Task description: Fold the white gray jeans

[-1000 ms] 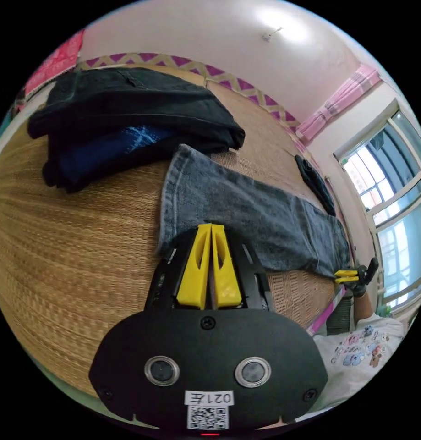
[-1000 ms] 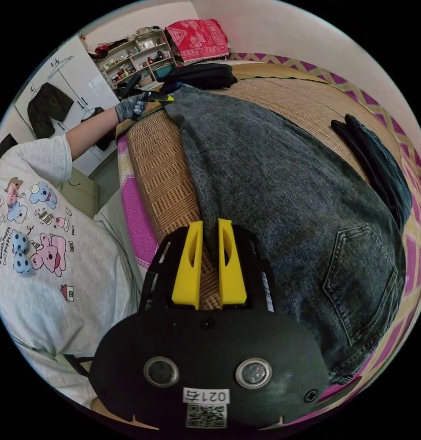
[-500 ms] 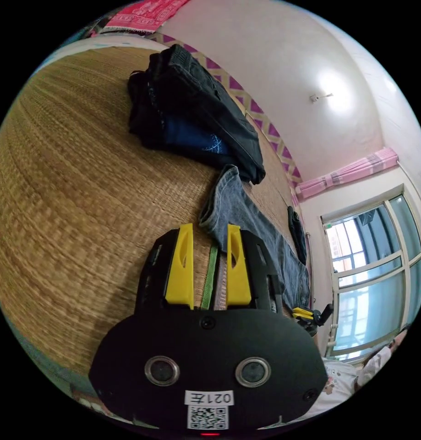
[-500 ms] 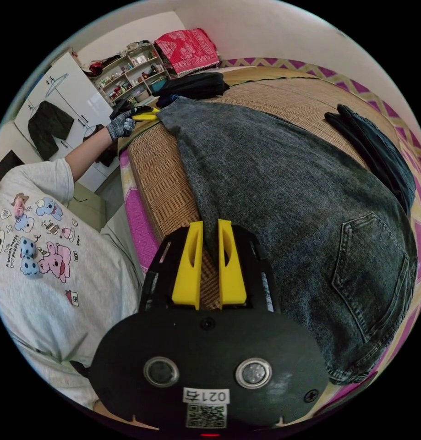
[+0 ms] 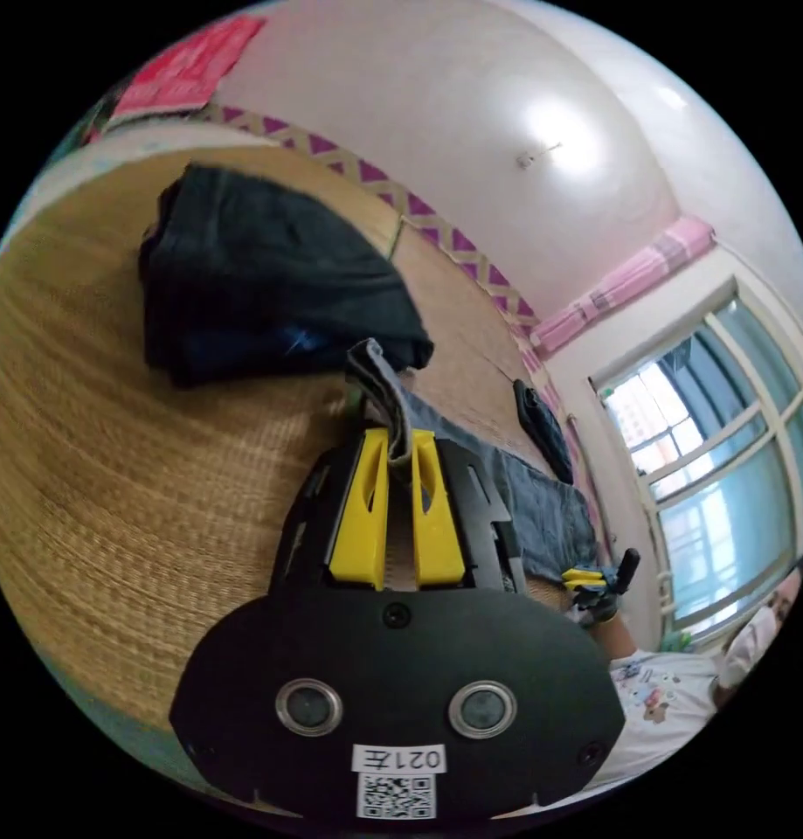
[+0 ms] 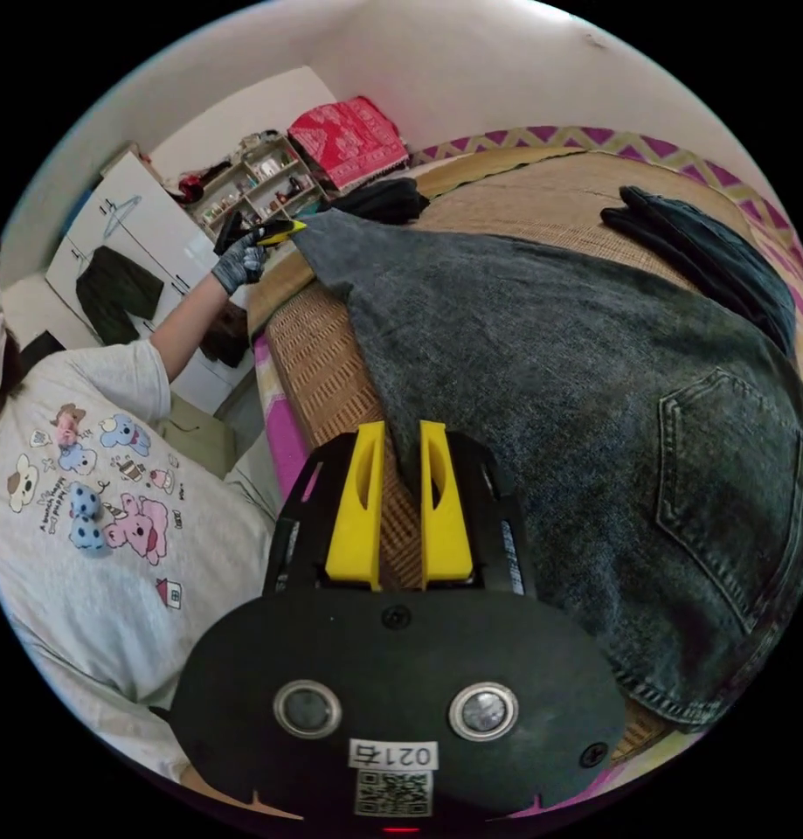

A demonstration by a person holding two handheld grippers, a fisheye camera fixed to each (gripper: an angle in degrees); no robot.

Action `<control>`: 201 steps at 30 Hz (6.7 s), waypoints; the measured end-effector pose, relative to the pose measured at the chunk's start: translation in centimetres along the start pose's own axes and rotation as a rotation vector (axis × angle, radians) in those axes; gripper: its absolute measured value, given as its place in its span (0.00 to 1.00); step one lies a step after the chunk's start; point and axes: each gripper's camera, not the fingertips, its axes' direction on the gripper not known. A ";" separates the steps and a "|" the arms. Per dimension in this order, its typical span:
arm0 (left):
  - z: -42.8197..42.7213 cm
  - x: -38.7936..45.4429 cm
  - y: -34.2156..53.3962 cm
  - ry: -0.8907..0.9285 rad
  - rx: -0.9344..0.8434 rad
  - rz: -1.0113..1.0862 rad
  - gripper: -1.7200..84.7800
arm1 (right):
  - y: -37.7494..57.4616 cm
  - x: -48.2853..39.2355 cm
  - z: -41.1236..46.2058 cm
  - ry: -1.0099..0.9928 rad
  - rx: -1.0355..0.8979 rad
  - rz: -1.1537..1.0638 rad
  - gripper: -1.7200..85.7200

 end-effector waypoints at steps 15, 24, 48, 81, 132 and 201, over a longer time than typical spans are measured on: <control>33.7 38.2 16.9 0.110 -0.393 0.568 0.06 | 17.5 -0.2 -10.4 0.010 0.288 0.180 0.10; 38.9 45.1 23.7 0.125 -0.307 0.641 0.06 | 23.3 1.3 -13.8 0.027 0.344 0.242 0.10; 53.3 46.6 34.6 0.239 -0.433 0.594 0.09 | 28.5 3.9 -18.5 -0.028 0.412 0.294 0.10; 47.4 40.5 37.6 0.522 -0.295 0.470 0.10 | 35.1 17.9 -30.0 0.162 0.807 1.020 0.18; 18.8 18.5 22.7 0.344 -0.013 0.338 0.01 | -21.3 -5.5 8.0 0.146 0.056 -0.044 0.11; 20.4 21.6 6.4 0.023 -0.173 0.425 0.08 | -38.7 7.3 16.5 0.196 0.092 -0.249 0.16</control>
